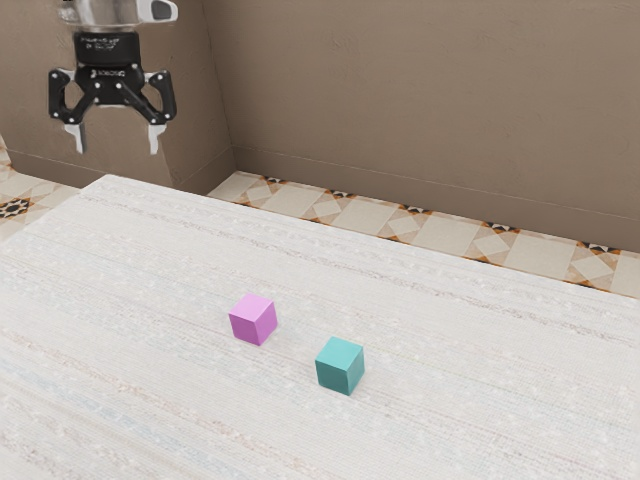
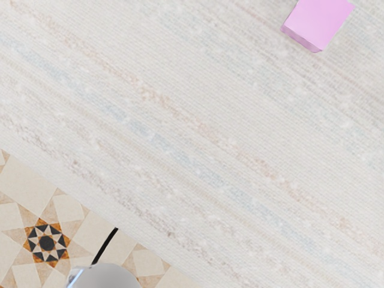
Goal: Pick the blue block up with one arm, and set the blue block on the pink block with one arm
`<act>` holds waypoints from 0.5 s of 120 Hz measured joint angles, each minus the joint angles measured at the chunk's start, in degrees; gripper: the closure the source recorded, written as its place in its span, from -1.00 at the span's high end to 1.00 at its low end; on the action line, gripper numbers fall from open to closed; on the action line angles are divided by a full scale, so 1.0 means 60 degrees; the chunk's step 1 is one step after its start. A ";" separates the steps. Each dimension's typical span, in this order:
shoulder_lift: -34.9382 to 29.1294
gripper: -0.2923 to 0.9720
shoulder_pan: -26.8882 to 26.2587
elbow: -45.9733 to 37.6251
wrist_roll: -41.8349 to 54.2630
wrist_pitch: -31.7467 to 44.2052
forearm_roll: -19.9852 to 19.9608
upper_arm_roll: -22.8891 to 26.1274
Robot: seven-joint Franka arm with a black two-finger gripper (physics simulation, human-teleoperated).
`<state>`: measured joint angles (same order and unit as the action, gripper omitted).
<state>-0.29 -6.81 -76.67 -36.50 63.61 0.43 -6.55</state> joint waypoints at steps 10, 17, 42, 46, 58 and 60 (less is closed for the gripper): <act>0.0165 0.54 0.0048 -0.0037 -0.0795 0.0559 -0.0049 0.0006; 0.0221 0.54 0.0071 -0.0048 -0.1289 0.0834 -0.0111 0.0005; 0.1002 0.54 0.0113 -0.0112 -0.2716 0.1460 -0.0965 0.0063; 0.1268 0.54 -0.0075 -0.0096 -0.2898 0.1597 -0.1054 0.0073; 0.0524 0.54 -0.0111 -0.2281 -0.3099 0.2737 -0.1106 0.0973; 0.0350 0.54 -0.0070 -0.2622 -0.3084 0.2936 -0.1064 0.1124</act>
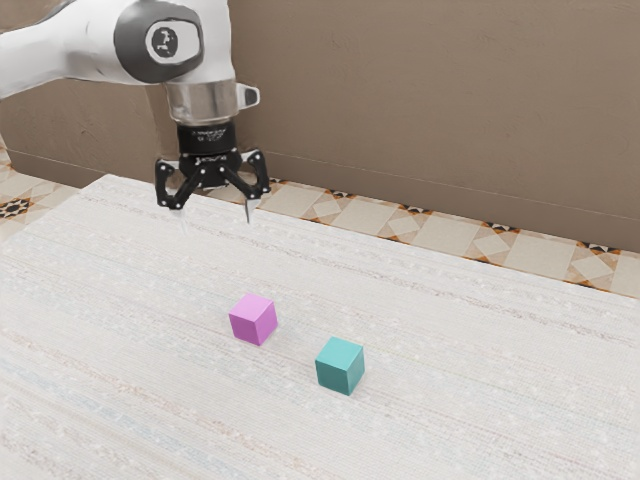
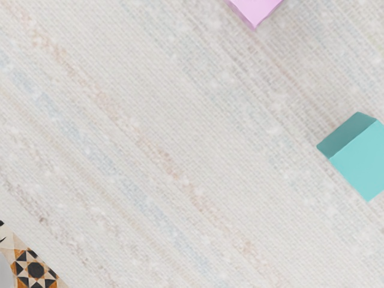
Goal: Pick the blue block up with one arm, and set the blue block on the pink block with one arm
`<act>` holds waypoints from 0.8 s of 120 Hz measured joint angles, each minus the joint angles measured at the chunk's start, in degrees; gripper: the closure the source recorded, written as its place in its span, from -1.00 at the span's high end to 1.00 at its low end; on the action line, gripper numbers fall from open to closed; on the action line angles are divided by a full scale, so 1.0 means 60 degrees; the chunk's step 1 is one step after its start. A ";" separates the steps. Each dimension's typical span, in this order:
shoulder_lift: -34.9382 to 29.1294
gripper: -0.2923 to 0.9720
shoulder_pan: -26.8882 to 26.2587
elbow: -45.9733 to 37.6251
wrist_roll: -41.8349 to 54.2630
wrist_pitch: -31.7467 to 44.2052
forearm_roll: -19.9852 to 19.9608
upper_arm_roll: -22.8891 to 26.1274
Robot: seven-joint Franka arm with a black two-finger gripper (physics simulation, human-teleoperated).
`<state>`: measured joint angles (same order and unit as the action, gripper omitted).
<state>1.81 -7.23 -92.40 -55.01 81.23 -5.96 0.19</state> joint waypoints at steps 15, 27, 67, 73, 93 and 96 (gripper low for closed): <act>0.0478 0.54 0.0043 -0.0756 0.0790 0.1249 0.0358 0.0760; 0.1099 0.54 -0.0252 -0.0921 0.1681 0.2349 0.0645 0.0943; 0.1630 0.54 -0.0313 -0.2917 0.4567 0.6194 0.0829 0.1481; 0.1648 0.54 -0.0301 -0.3057 0.4879 0.6538 0.0791 0.1491; 0.1845 0.54 -0.0292 -0.3400 0.5757 0.7340 0.0734 0.1517; 0.1897 0.54 -0.0291 -0.3414 0.5869 0.7416 0.0728 0.1518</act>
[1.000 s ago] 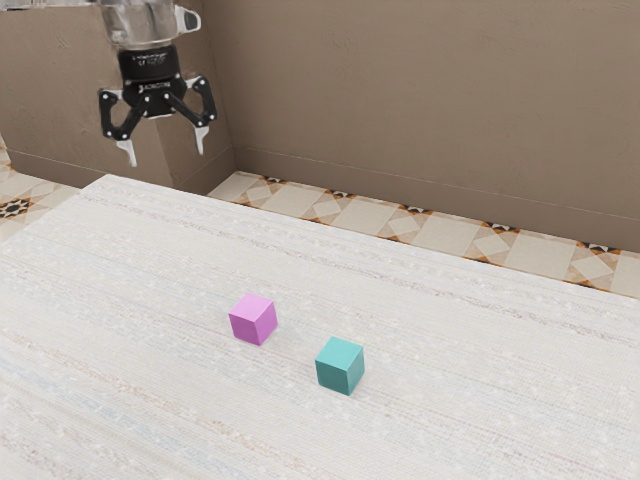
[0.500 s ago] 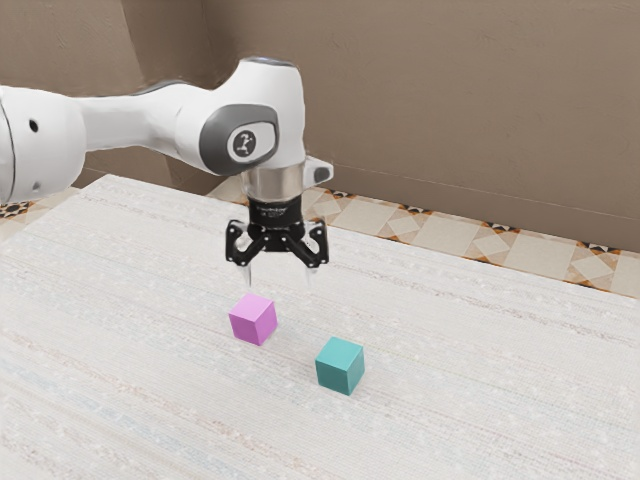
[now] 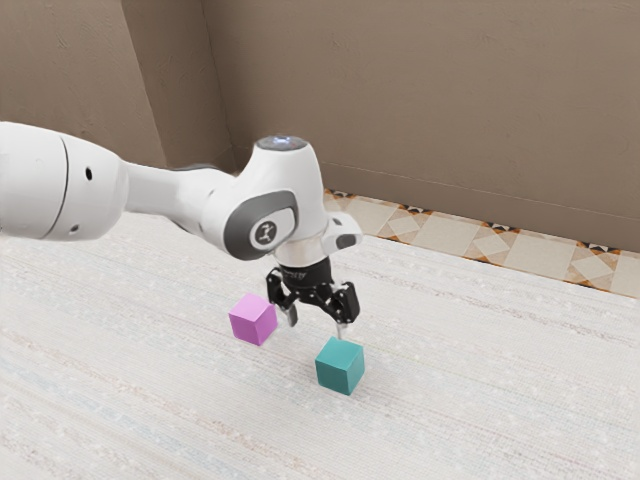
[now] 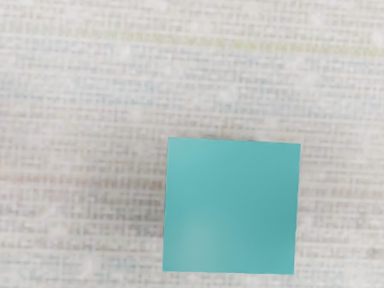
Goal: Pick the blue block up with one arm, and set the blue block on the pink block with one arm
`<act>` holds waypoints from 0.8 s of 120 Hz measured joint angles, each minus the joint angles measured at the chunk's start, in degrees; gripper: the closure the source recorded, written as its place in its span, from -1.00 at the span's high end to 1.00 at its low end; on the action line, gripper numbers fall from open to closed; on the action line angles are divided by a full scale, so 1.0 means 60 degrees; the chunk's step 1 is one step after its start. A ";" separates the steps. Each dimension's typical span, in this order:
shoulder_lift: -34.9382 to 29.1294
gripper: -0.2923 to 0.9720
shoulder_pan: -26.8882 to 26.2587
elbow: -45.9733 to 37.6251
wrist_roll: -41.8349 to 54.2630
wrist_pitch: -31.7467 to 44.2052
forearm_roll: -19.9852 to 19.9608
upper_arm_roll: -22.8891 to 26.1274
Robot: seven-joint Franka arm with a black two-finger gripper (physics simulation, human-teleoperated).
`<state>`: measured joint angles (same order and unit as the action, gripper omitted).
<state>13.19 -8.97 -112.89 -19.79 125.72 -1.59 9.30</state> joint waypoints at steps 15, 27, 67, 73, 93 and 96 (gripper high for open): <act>0.0451 0.54 -0.0011 0.0003 0.0497 0.0280 -0.0152 0.0003; 0.0686 0.54 -0.0012 0.0008 0.0821 0.0501 -0.0336 0.0003; 0.1149 0.53 -0.0003 0.0002 0.1101 0.0835 -0.1483 0.0002; 0.1184 0.53 -0.0009 0.0002 0.1153 0.0854 -0.1492 0.0002; 0.1274 0.53 -0.0012 0.0038 0.1521 0.0894 -0.1034 0.0002; 0.1299 0.53 -0.0012 0.0057 0.1578 0.0897 -0.0979 0.0002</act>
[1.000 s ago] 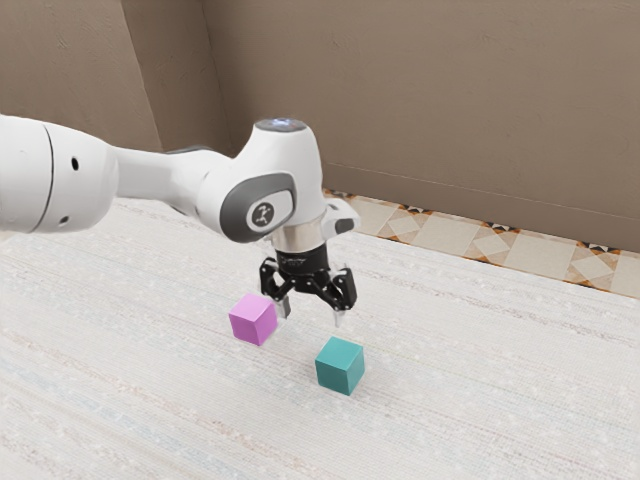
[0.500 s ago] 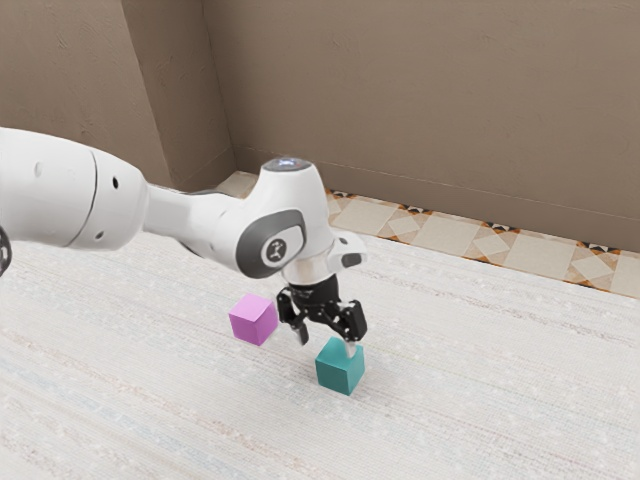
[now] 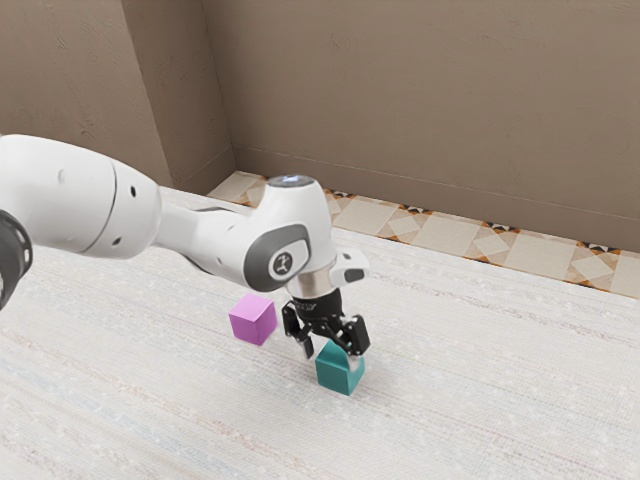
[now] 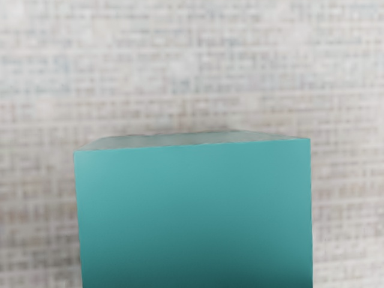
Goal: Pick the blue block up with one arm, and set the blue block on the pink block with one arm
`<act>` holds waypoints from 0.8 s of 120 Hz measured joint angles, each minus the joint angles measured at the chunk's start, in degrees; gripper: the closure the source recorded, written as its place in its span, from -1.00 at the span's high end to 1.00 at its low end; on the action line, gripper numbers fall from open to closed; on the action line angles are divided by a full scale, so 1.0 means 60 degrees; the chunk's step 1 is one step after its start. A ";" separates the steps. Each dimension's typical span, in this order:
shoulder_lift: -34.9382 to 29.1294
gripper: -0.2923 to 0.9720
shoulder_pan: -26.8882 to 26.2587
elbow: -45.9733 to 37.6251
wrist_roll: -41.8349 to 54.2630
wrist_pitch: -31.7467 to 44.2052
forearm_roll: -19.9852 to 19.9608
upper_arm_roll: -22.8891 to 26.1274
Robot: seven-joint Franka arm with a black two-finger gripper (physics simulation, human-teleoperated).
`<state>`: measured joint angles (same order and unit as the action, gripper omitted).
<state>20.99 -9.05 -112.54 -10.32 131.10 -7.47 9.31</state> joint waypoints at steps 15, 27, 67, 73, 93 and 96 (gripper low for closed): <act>0.0118 0.53 -0.0043 0.0053 0.0252 0.0066 0.0155 0.0000; 0.0210 0.53 -0.0069 0.0103 0.0421 0.0146 0.0206 0.0000; 0.0573 0.52 -0.0065 0.0502 0.0837 0.0267 0.0270 0.0000; 0.0560 0.52 -0.0077 0.0485 0.0880 0.0274 0.0251 0.0000; 0.0509 0.52 -0.0071 0.0307 0.0988 0.0305 0.0109 0.0000; 0.0521 0.52 -0.0067 0.0292 0.1001 0.0313 0.0089 0.0000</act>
<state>24.12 -9.45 -110.79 -4.31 132.98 -6.93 9.31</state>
